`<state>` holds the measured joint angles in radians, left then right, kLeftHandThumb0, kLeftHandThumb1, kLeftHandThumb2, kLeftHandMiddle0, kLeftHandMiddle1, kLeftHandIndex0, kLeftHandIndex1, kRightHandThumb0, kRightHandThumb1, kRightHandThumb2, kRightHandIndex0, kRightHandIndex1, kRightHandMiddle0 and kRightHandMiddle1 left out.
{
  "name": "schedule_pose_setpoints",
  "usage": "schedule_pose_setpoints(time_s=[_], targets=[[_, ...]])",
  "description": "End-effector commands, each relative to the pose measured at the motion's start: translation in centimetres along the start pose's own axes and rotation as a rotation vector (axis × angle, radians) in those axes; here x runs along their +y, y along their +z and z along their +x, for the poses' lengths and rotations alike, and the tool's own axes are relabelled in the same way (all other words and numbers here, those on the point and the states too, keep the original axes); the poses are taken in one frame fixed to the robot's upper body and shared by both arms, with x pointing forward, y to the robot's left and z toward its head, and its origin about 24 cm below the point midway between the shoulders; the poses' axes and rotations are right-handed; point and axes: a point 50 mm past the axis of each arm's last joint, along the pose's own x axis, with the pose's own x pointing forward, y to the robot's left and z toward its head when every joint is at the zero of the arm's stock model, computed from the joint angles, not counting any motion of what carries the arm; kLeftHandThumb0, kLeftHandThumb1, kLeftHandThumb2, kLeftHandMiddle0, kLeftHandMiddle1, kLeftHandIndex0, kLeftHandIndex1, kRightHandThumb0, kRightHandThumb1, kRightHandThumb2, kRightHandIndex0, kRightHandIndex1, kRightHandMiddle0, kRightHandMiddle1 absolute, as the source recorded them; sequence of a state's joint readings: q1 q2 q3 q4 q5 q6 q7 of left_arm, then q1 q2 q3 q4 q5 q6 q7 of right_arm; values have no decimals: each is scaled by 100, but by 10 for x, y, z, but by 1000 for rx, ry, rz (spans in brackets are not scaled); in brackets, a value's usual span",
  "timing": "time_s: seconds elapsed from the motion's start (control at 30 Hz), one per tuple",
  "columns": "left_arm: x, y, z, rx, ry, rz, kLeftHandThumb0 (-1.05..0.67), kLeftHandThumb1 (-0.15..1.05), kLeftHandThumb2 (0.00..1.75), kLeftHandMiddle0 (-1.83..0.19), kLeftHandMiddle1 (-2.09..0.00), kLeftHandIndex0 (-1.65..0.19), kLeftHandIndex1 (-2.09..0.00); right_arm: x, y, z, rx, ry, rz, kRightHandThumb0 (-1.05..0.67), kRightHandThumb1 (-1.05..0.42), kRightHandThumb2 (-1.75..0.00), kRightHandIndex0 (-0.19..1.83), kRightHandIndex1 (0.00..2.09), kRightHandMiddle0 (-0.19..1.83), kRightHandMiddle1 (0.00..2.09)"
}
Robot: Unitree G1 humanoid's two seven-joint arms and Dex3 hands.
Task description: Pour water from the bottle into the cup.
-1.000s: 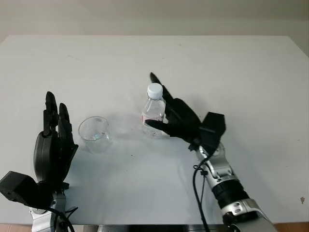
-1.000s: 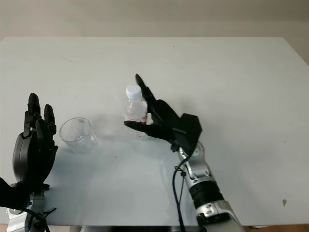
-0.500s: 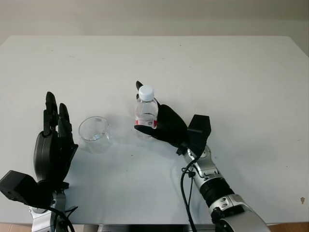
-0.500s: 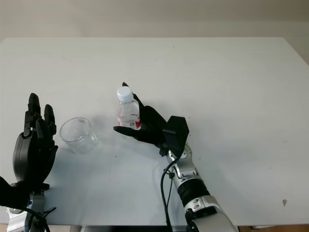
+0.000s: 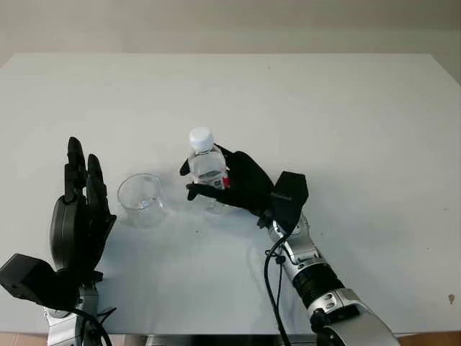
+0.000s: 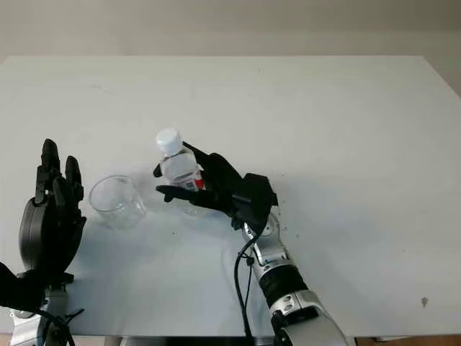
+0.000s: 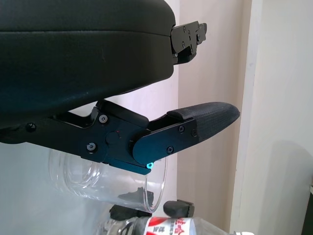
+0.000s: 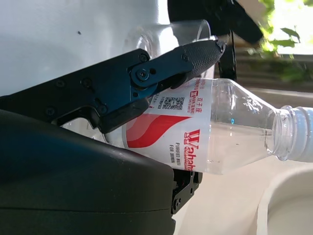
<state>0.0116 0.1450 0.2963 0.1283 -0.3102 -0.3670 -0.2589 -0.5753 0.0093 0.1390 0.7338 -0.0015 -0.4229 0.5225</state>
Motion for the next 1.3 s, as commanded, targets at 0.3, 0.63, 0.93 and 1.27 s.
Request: schedule_pose_setpoints(time_s=[0.3,0.63,0.93,1.27], targets=[[2,-13,-7,48,17,-24,-69,105,73,19,0,19,0,-4,14,-2,-46,-24,-97,-47,-105,-43,183,209,183,209],[2,-13,-5,38,17,-22,-69,105,73,19,0,19,0,-42,49,25,-92,-201,-321,-36,-105,-54,183,209,183,209],[1,-14,-6,36,19,-20,-69,105,73,19,0,19,0,-51,90,59,-155,-176,-711,-34,-105,-35,140,209,114,209],[-3,-16,-8,45,31,-37,-70,105,72,19,0,19,0,-41,96,70,-228,-131,-1122,-43,-105,-19,121,209,92,209]])
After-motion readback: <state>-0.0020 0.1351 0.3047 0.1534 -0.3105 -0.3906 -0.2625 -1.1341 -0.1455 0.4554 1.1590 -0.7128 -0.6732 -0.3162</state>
